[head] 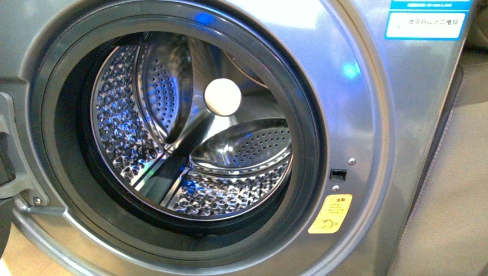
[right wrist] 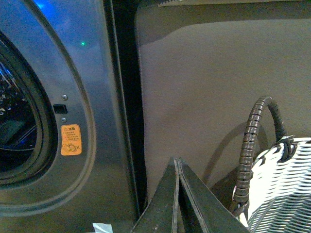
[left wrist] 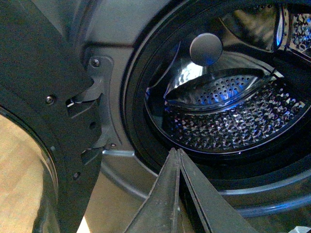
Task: Collect clothes from washing machine
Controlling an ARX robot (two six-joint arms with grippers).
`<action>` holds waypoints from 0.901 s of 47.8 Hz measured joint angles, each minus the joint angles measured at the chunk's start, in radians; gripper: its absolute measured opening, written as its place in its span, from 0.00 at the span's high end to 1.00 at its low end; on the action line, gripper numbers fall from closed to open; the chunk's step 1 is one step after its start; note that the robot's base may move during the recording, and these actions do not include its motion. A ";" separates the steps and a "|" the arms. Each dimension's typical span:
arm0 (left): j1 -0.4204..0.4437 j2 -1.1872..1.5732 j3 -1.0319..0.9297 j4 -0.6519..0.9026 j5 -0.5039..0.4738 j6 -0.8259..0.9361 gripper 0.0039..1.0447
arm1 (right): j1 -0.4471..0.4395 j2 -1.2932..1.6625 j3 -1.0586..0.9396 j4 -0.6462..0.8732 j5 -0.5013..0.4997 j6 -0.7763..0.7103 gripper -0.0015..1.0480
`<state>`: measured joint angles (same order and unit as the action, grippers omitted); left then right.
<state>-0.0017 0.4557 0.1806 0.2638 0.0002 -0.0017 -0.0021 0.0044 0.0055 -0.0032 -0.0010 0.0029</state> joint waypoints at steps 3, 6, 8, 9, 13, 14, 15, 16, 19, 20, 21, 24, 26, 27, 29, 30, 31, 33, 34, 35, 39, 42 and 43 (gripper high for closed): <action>0.000 -0.021 -0.021 0.000 0.000 0.000 0.97 | 0.000 0.000 0.000 0.000 0.000 0.000 0.98; 0.000 -0.045 -0.037 0.000 0.000 0.000 0.97 | 0.000 0.000 0.000 0.000 0.000 0.000 0.98; 0.000 -0.058 -0.046 0.000 0.000 0.000 0.97 | 0.000 0.000 0.000 0.000 0.000 0.000 0.98; 0.000 -0.067 -0.054 -0.001 0.000 0.000 0.97 | 0.000 0.000 0.000 0.000 0.000 0.000 0.98; 0.000 -0.092 -0.074 -0.006 0.000 0.000 0.97 | 0.000 0.000 0.000 0.000 0.000 0.000 0.98; 0.000 -0.097 -0.077 -0.008 0.000 0.000 0.97 | 0.000 0.000 0.000 0.000 0.000 0.000 0.98; 0.000 -0.105 -0.082 -0.011 0.000 0.000 0.97 | 0.000 0.000 0.000 0.000 0.000 0.000 0.98; 0.000 -0.111 -0.086 -0.013 0.000 0.000 0.97 | 0.000 0.000 0.000 0.000 0.000 0.000 0.98; 0.000 -0.126 -0.094 -0.019 0.000 0.000 0.97 | 0.000 0.000 0.000 0.000 0.000 0.000 0.98; 0.000 -0.132 -0.098 -0.022 0.000 0.000 0.97 | 0.000 0.000 0.000 0.000 0.000 0.000 0.98; 0.000 -0.138 -0.101 -0.025 0.000 0.000 0.97 | 0.000 0.000 0.000 0.000 0.000 0.000 0.98; 0.000 -0.155 -0.109 -0.033 0.000 0.000 0.97 | 0.000 0.000 0.000 0.000 0.000 0.000 0.98; 0.000 -0.166 -0.115 -0.039 0.000 0.000 0.97 | 0.000 0.000 0.000 0.000 0.000 0.000 0.98; 0.000 -0.172 -0.117 -0.043 0.000 0.000 0.97 | 0.000 0.000 0.000 0.000 0.000 0.000 0.98; 0.000 -0.180 -0.121 -0.047 0.000 0.000 0.97 | 0.000 0.000 0.000 0.000 0.000 0.000 0.98; 0.000 -0.188 -0.125 -0.052 0.000 0.000 0.97 | 0.000 0.000 0.000 0.000 0.000 0.000 0.98; 0.000 -0.194 -0.127 -0.056 0.000 0.000 0.97 | 0.000 0.000 0.000 0.000 0.000 0.000 0.98; 0.000 -0.204 -0.131 -0.062 0.000 0.000 0.97 | 0.000 0.000 0.000 0.000 0.000 0.000 0.98; 0.000 -0.209 -0.133 -0.065 0.000 0.000 0.97 | 0.000 0.000 0.000 0.000 0.000 0.000 0.98; 0.000 -0.214 -0.134 -0.068 0.000 0.000 0.97 | 0.000 0.000 0.000 0.000 0.000 0.000 0.98; 0.000 -0.232 -0.140 -0.079 0.000 0.000 0.97 | 0.000 0.000 0.000 0.000 0.000 0.000 0.98; 0.000 -0.249 -0.152 -0.078 0.000 0.000 0.97 | 0.000 0.000 0.000 0.000 0.000 0.000 0.98; 0.000 -0.256 -0.160 -0.075 0.000 0.000 0.97 | 0.000 0.000 0.000 0.000 0.000 0.000 0.98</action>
<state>-0.0017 0.1997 0.0204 0.1890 -0.0002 -0.0017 -0.0021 0.0044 0.0055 -0.0032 -0.0013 0.0025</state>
